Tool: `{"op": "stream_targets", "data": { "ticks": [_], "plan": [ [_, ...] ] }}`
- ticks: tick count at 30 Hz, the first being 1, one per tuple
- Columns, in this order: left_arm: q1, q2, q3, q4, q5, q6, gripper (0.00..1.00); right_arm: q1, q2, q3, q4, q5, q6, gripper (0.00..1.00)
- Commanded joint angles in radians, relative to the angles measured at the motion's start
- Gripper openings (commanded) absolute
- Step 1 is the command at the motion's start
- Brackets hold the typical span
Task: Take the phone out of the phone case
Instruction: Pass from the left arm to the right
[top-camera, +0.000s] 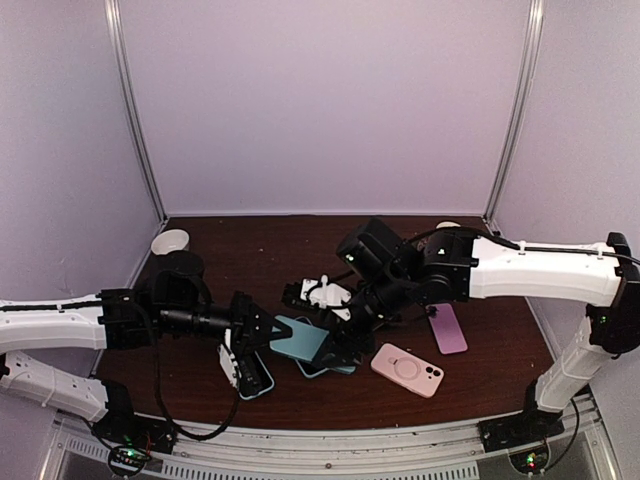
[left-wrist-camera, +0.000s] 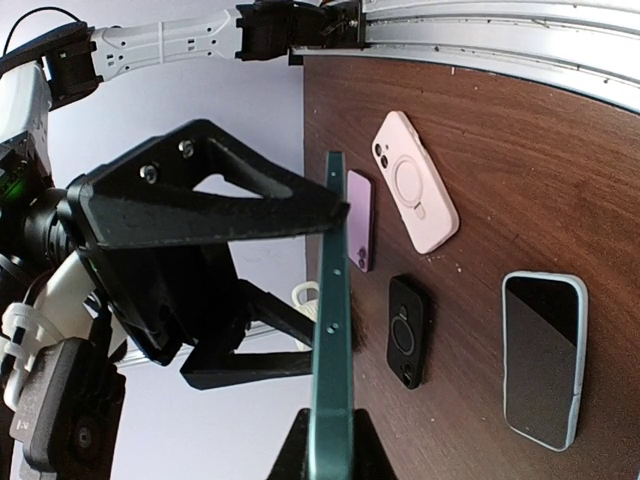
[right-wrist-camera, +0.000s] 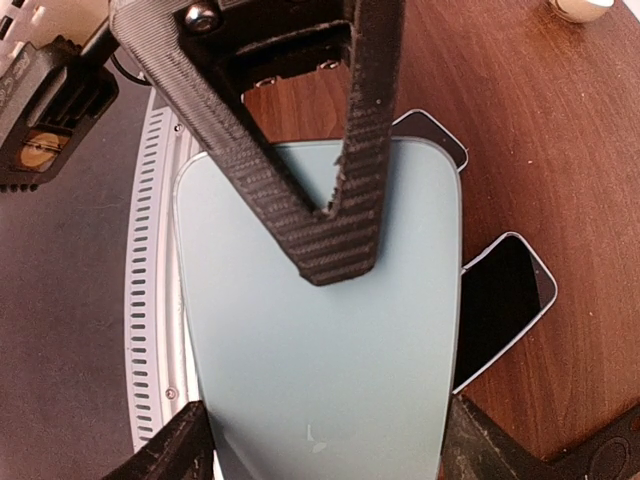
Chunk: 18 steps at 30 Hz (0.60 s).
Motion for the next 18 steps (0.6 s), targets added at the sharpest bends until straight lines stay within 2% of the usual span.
{"op": "stream_targets", "data": {
  "ticks": [1, 8, 15, 18],
  "plan": [
    [-0.004, -0.017, 0.032, 0.088, -0.017, -0.019, 0.0, 0.004, -0.002, 0.03, 0.004, 0.005, 0.02, 0.64],
    [-0.005, -0.022, 0.034, 0.095, -0.076, -0.032, 0.18, 0.0, -0.025, 0.024, 0.01, 0.066, 0.032, 0.64],
    [-0.001, -0.021, 0.043, 0.083, -0.134, -0.052, 0.23, -0.021, -0.064, -0.004, 0.033, 0.127, 0.059, 0.64],
    [0.031, -0.011, 0.073, 0.056, -0.133, -0.13, 0.27, -0.037, -0.077, -0.023, 0.051, 0.18, 0.087, 0.64]
  ]
}}
